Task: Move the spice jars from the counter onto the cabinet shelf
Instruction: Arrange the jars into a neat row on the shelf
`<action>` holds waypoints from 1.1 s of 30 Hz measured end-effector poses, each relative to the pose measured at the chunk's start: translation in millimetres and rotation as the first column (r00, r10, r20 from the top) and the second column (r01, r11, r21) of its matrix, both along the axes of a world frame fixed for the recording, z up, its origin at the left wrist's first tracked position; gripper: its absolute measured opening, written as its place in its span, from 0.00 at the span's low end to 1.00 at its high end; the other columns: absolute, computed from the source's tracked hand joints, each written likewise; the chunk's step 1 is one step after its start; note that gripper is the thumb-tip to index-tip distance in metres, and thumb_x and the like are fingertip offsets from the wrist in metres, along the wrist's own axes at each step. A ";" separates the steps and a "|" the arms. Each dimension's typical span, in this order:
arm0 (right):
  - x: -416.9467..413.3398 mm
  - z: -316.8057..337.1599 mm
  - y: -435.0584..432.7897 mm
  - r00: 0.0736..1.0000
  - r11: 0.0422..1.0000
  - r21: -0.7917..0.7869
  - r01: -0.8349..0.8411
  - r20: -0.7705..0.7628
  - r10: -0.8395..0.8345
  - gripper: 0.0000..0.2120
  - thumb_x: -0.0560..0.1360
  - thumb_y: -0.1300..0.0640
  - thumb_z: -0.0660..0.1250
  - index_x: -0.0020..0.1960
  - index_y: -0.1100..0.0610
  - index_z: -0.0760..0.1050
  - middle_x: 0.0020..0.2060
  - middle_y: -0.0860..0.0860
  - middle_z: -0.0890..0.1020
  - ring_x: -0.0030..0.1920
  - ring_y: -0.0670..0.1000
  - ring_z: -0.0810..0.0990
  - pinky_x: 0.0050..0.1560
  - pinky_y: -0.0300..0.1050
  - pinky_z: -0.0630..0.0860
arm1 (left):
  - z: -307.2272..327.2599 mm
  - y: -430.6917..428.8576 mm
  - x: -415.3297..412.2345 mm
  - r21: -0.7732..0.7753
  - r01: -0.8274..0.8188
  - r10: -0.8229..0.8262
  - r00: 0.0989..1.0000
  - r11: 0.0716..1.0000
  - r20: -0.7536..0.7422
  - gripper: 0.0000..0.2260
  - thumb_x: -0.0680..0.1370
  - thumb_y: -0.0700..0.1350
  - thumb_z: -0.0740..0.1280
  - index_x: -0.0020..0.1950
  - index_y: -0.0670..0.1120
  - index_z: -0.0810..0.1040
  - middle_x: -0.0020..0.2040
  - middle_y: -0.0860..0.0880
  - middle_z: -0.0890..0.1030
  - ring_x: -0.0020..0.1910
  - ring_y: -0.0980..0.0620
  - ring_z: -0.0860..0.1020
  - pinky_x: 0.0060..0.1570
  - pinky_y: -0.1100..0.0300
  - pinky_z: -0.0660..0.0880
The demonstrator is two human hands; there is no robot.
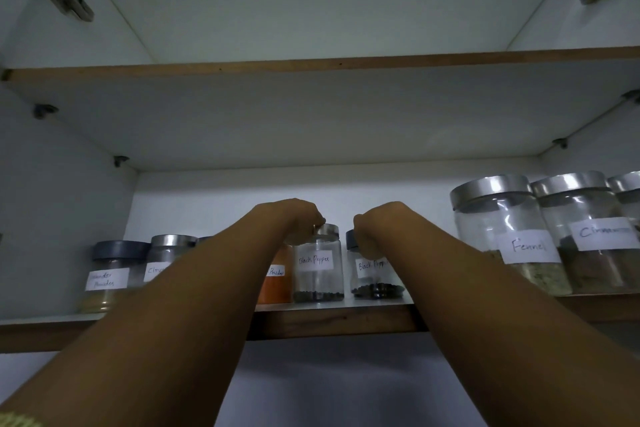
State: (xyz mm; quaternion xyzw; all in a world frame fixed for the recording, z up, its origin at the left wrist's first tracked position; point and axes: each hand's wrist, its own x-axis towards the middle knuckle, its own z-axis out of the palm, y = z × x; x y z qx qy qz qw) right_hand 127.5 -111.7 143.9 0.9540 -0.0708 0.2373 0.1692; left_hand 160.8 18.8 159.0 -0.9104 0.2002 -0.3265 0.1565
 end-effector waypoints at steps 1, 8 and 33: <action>0.4 -0.7 -1.0 1.000 1.000 -0.020 0.002 -0.007 -0.002 0.18 0.76 0.59 0.61 0.66 0.59 0.69 0.60 0.54 0.76 0.55 0.54 0.76 0.42 0.44 0.69 | -1.7 -1.5 3.1 -0.001 -0.017 0.017 1.000 1.000 -0.005 0.17 0.80 0.38 0.56 0.69 0.43 0.67 0.63 0.43 0.75 0.61 0.44 0.73 0.59 0.53 0.70; 5.0 -0.9 -8.7 0.987 0.990 -0.024 -0.141 -0.081 0.139 0.16 0.78 0.57 0.58 0.65 0.58 0.66 0.36 0.51 0.71 0.36 0.50 0.70 0.42 0.44 0.68 | -8.3 -6.8 20.4 -0.040 -0.076 0.073 0.995 0.996 -0.065 0.19 0.81 0.41 0.57 0.72 0.41 0.61 0.65 0.42 0.73 0.63 0.44 0.72 0.59 0.55 0.69; -6.8 -14.4 0.8 0.941 0.969 0.029 -0.246 0.247 0.231 0.33 0.79 0.60 0.58 0.76 0.63 0.43 0.74 0.64 0.40 0.75 0.63 0.50 0.73 0.56 0.55 | -25.1 -4.2 10.4 -0.146 0.248 -0.239 0.968 0.958 0.077 0.37 0.74 0.29 0.60 0.76 0.46 0.43 0.77 0.47 0.43 0.76 0.48 0.50 0.73 0.53 0.54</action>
